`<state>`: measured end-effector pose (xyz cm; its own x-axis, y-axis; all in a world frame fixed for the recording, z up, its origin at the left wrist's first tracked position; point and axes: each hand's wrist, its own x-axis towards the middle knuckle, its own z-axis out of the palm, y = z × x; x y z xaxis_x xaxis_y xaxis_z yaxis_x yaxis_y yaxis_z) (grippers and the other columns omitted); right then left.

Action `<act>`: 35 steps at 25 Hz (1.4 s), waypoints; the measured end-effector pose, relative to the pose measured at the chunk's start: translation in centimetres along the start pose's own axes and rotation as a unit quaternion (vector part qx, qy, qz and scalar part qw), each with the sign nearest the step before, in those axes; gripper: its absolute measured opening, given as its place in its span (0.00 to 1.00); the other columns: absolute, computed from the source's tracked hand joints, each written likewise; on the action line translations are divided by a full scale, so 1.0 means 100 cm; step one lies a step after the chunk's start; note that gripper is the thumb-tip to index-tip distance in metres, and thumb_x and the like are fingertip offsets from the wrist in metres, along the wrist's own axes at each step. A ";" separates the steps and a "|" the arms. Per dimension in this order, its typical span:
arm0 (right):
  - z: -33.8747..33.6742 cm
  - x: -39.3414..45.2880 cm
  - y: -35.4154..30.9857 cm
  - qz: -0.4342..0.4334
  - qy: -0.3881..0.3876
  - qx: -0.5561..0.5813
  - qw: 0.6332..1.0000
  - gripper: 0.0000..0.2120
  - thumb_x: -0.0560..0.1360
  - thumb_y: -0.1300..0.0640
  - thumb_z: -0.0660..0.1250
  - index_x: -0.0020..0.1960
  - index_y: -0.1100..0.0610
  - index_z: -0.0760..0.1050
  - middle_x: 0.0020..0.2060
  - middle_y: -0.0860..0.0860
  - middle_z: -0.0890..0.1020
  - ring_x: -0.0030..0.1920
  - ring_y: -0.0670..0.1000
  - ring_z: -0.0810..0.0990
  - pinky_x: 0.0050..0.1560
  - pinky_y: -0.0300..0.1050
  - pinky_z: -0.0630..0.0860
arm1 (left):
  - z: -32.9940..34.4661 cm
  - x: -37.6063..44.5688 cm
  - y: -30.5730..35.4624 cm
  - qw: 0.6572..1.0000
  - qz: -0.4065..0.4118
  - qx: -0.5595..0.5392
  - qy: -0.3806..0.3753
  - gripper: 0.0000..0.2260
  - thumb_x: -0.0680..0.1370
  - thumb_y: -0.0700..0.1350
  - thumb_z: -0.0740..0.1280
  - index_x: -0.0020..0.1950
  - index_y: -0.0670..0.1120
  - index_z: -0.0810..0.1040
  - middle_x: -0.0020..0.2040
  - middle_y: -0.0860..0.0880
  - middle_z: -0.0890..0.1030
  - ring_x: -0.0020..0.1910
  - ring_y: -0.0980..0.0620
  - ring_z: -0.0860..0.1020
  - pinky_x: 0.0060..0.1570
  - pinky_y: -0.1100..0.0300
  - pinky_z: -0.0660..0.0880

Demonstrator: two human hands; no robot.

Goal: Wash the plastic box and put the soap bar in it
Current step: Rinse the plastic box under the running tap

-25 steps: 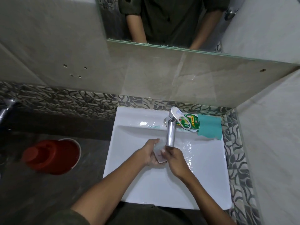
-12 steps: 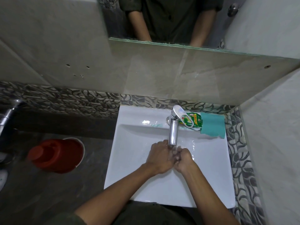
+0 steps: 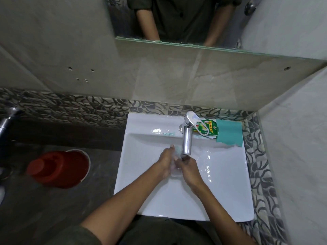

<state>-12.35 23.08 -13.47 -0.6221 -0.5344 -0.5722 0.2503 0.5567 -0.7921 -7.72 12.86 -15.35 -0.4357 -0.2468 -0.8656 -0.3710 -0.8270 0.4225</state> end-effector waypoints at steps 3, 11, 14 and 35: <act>-0.011 0.013 -0.003 0.098 0.107 0.071 0.987 0.10 0.74 0.56 0.65 0.39 0.59 0.82 0.29 0.56 0.83 0.33 0.59 0.80 0.37 0.49 0.76 | 0.001 -0.006 -0.009 0.996 0.047 0.073 -0.028 0.16 0.77 0.50 0.64 0.65 0.54 0.74 0.54 0.41 0.84 0.45 0.44 0.82 0.44 0.55 0.77; -0.001 -0.001 -0.018 0.093 -0.037 0.172 0.980 0.11 0.75 0.66 0.61 0.53 0.65 0.80 0.43 0.61 0.84 0.44 0.62 0.83 0.45 0.49 0.81 | 0.003 -0.001 -0.003 0.995 0.053 0.022 0.080 0.11 0.76 0.44 0.60 0.52 0.43 0.80 0.48 0.39 0.83 0.44 0.41 0.79 0.47 0.45 0.78; -0.004 -0.009 -0.006 -0.014 -0.105 0.041 0.994 0.13 0.71 0.66 0.67 0.54 0.62 0.83 0.53 0.63 0.82 0.52 0.61 0.85 0.49 0.47 0.83 | -0.008 -0.004 0.003 0.999 -0.024 -0.028 0.040 0.17 0.80 0.48 0.55 0.47 0.40 0.81 0.36 0.44 0.85 0.34 0.44 0.80 0.33 0.60 0.77; -0.048 -0.025 -0.114 -0.118 0.121 -0.156 0.973 0.11 0.63 0.63 0.57 0.37 0.61 0.78 0.32 0.57 0.84 0.36 0.63 0.83 0.39 0.59 0.83 | -0.046 -0.024 -0.021 0.948 -0.061 -0.265 -0.165 0.33 0.77 0.64 0.61 0.72 0.40 0.73 0.67 0.36 0.77 0.57 0.35 0.79 0.49 0.46 0.77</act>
<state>-17.19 21.16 -1.97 -0.8008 -0.5270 -0.2845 -0.1358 0.6225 -0.7707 -2.10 12.90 -15.39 -0.6812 -0.0338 -0.7313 -0.0096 -0.9984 0.0550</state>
